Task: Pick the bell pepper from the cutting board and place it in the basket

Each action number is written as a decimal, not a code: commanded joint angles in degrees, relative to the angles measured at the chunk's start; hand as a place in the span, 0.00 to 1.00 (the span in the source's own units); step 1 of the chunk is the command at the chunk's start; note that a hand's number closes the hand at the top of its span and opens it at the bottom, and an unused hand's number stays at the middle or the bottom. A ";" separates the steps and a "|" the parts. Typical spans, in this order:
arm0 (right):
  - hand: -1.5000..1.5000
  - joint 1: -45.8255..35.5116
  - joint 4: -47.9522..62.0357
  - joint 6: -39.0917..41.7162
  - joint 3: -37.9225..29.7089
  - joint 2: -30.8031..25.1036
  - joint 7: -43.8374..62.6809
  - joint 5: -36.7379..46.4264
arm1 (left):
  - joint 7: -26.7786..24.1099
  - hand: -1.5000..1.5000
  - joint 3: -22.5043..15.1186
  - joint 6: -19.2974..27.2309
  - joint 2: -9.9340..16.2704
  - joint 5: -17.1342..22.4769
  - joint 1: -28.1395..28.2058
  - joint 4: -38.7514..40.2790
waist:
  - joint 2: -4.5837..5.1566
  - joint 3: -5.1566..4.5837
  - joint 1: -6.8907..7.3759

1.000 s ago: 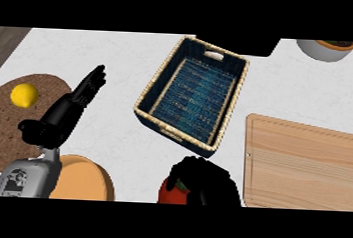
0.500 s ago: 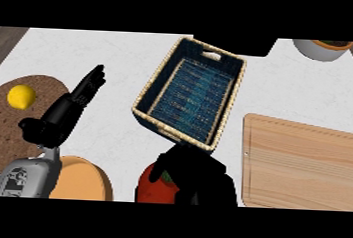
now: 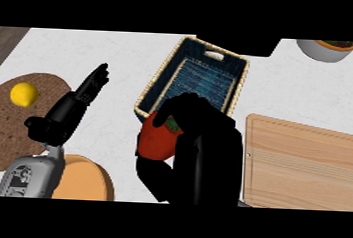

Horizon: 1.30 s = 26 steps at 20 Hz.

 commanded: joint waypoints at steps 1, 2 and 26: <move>1.00 -8.93 4.67 0.15 -5.78 0.74 13.47 -0.23 | -0.09 0.50 -0.27 0.44 -0.32 -0.52 -0.54 0.38 | 0.17 0.03 0.64; 1.00 -10.99 4.91 -0.35 -7.11 0.74 13.95 0.45 | -0.19 0.50 -0.22 -0.29 0.11 -0.28 -0.99 0.89 | 0.08 0.01 0.57; 1.00 -31.38 35.89 -9.98 -26.47 0.75 9.73 -3.73 | -0.72 0.50 2.39 -0.67 1.49 0.82 0.61 -0.18 | 0.57 0.44 -2.03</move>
